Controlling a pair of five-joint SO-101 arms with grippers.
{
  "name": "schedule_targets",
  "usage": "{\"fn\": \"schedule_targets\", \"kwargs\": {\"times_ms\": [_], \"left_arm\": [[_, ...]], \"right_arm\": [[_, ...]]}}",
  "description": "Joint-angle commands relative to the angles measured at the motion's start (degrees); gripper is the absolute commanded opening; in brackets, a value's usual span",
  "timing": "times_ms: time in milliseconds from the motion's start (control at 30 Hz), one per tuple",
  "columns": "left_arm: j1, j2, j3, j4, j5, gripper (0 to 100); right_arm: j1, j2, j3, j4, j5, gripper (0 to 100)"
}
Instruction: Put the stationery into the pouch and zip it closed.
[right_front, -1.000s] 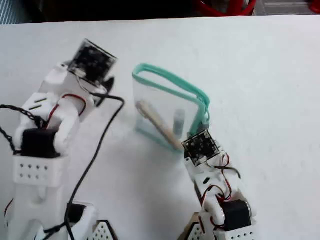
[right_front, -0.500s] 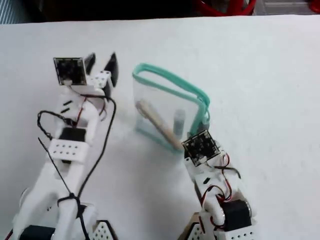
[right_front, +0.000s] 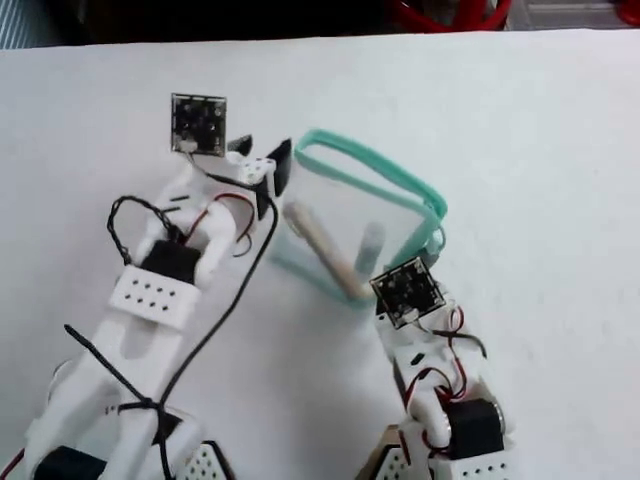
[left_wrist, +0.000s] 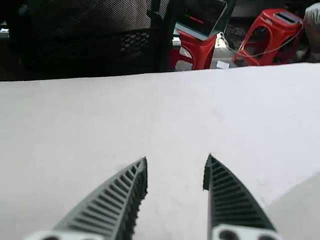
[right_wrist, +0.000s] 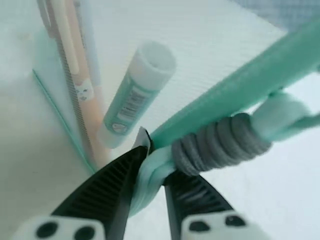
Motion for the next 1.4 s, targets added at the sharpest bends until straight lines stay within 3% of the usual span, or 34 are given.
{"fn": "schedule_targets", "kwargs": {"times_ms": [0,167,333,533,833,1200,1367], "left_arm": [[4.26,-0.04,-6.24,9.14,-3.96,19],[4.62,-0.75,-11.43,20.92,-4.22,19],[6.46,-8.4,-11.96,27.16,-4.48,19],[14.2,-18.95,-10.73,33.41,-4.57,19],[20.35,-27.12,3.96,24.0,-4.31,19],[24.48,-50.33,4.22,36.57,-4.48,20],[24.84,-54.11,3.96,39.38,-7.12,20]], "right_arm": [[-0.4,-0.31,-2.02,-3.65,0.44,2.5],[0.04,-0.22,-1.93,-5.76,0.09,12.8],[-0.22,-0.22,-1.93,-7.52,0.35,23.5],[-0.31,-0.13,-1.85,-8.75,0.26,20.4],[-0.4,-0.22,-1.85,-5.05,0.0,15.9],[0.04,-0.22,-1.85,-4.09,0.0,15.9],[0.04,-0.22,-1.76,-4.09,0.0,15.9]]}}
